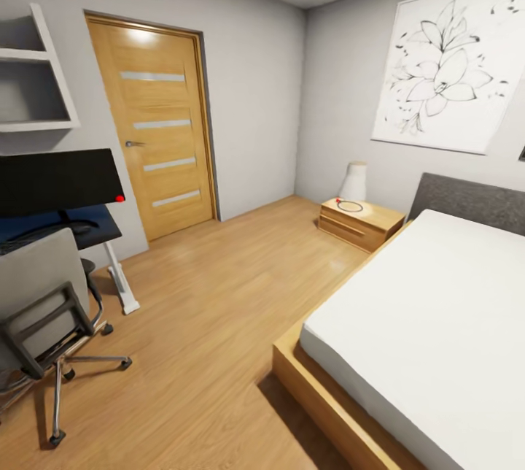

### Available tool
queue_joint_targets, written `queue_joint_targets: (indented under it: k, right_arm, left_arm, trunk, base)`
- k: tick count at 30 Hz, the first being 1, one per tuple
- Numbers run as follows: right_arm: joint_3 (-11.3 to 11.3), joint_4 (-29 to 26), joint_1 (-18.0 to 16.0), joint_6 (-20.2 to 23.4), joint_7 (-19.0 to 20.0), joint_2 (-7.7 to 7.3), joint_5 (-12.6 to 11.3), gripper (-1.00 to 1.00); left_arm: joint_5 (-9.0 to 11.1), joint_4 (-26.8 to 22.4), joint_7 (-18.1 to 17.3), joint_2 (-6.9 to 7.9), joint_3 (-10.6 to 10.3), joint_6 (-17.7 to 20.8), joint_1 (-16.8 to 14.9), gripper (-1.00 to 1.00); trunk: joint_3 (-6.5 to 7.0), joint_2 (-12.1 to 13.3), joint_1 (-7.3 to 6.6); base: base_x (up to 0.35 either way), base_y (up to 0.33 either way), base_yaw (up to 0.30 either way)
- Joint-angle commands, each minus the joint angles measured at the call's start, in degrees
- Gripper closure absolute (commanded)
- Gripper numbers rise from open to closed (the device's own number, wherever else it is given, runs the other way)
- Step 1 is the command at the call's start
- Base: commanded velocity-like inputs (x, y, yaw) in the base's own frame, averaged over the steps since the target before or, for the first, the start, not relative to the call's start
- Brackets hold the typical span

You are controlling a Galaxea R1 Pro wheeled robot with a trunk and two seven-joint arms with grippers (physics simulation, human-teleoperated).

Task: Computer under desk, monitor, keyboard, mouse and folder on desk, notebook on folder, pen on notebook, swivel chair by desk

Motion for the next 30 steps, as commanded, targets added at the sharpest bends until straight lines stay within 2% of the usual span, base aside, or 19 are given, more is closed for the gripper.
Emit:
queue_joint_targets:
  k: [1, 18, 24, 30]
  right_arm:
    - [0.03, 0.03, -0.03, 0.04, -0.60, 0.01, 0.60, -1.00]
    - [0.03, 0.07, -0.03, 0.18, -0.60, 0.02, 0.52, -1.00]
    - [0.03, 0.05, -0.03, 0.10, -0.53, 0.01, 0.51, -1.00]
    - [0.08, 0.10, -0.03, 0.02, -0.40, -0.36, 0.59, -1.00]
  left_arm:
    - [-0.01, -0.04, -0.02, -0.02, 0.15, -0.10, -0.01, -1.00]
    - [-0.01, -0.04, -0.02, -0.02, 0.14, -0.12, -0.01, -1.00]
    - [-0.01, -0.04, -0.02, -0.02, 0.12, -0.11, -0.01, -1.00]
    - [-0.01, -0.04, -0.02, -0.05, 0.14, -0.05, -0.01, -1.00]
  trunk:
    - [-0.06, -0.05, 0.01]
    - [-0.06, -0.05, 0.01]
    - [-0.06, -0.05, 0.01]
    - [-0.06, -0.05, 0.01]
  base:
    - [0.000, 0.000, 0.295]
    - [0.009, 0.000, 0.295]
    - [0.262, 0.000, 0.240]
    - [0.327, 0.000, 0.018]
